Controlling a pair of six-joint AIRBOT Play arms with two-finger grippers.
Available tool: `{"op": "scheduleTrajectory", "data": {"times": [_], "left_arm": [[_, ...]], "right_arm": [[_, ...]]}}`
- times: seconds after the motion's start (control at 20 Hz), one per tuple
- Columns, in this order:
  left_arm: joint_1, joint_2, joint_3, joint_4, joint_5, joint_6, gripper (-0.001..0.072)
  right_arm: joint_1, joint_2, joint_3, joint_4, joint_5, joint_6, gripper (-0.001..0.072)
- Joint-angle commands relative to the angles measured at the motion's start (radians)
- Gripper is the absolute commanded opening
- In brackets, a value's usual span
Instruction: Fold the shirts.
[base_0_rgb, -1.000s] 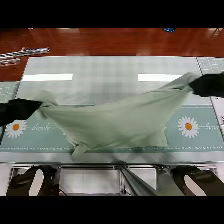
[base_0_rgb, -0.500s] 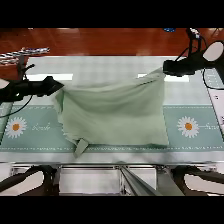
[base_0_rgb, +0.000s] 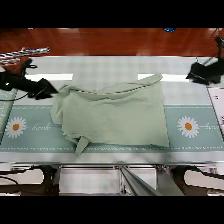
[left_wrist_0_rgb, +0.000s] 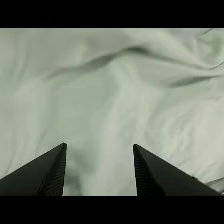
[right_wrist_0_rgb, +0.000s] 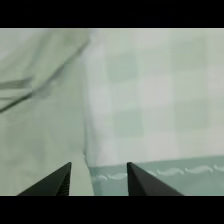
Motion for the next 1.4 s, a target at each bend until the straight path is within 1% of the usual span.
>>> {"op": "scheduleTrajectory", "data": {"times": [0.0,0.1,0.15,0.25,0.35,0.5,0.6,0.65,0.7,0.75,0.8,0.95,1.05,1.1,1.25,1.35], "left_arm": [[0.128,0.148,-0.245,0.045,0.005,-0.001,0.0508],[0.178,0.262,-0.480,-0.009,0.058,0.047,0.0508],[0.195,0.311,-0.584,-0.061,0.085,0.080,0.0508],[0.198,0.375,-0.724,-0.182,0.173,0.093,0.0508],[0.174,0.369,-0.790,-0.258,0.190,0.126,0.0508],[0.066,0.319,-0.802,-0.257,0.192,0.130,0.0508],[-0.018,0.291,-0.800,-0.278,0.242,0.129,0.0506],[-0.050,0.284,-0.797,-0.301,0.264,0.129,0.0482],[-0.077,0.279,-0.790,-0.323,0.278,0.130,0.0205],[-0.096,0.280,-0.783,-0.342,0.288,0.157,0.0030],[-0.111,0.280,-0.774,-0.360,0.289,0.182,0.0019],[-0.122,0.280,-0.749,-0.365,0.289,0.183,0.0019],[-0.121,0.280,-0.746,-0.365,0.294,0.182,0.0019],[-0.121,0.280,-0.746,-0.365,0.294,0.182,0.0019],[-0.122,0.280,-0.746,-0.365,0.291,0.182,0.0019],[-0.122,0.280,-0.746,-0.365,0.284,0.182,0.0019]], "right_arm": [[-0.125,0.169,-0.296,0.031,-0.065,-0.016,0.0406],[-0.148,0.284,-0.522,0.114,-0.164,-0.062,0.0406],[-0.149,0.328,-0.606,0.135,-0.188,-0.084,0.0406],[-0.149,0.382,-0.705,0.150,-0.188,-0.101,0.0406],[-0.149,0.399,-0.743,0.152,-0.144,-0.130,0.0406],[-0.149,0.399,-0.753,0.138,-0.095,-0.157,0.0406],[-0.149,0.399,-0.753,0.124,-0.089,-0.157,0.0406],[-0.149,0.399,-0.753,0.112,-0.071,-0.159,0.0406],[-0.149,0.399,-0.753,0.100,-0.050,-0.166,0.0406],[-0.149,0.399,-0.756,0.087,-0.024,-0.167,0.0407],[-0.149,0.399,-0.764,0.080,-0.002,-0.172,0.0406],[-0.148,0.399,-0.813,0.106,0.048,-0.187,0.0406],[-0.148,0.397,-0.853,0.159,0.049,-0.209,0.0406],[-0.148,0.389,-0.868,0.161,0.050,-0.208,0.0406],[-0.125,0.325,-0.879,0.210,0.042,-0.232,0.0406],[-0.079,0.255,-0.879,0.211,0.046,-0.232,0.0406]]}}
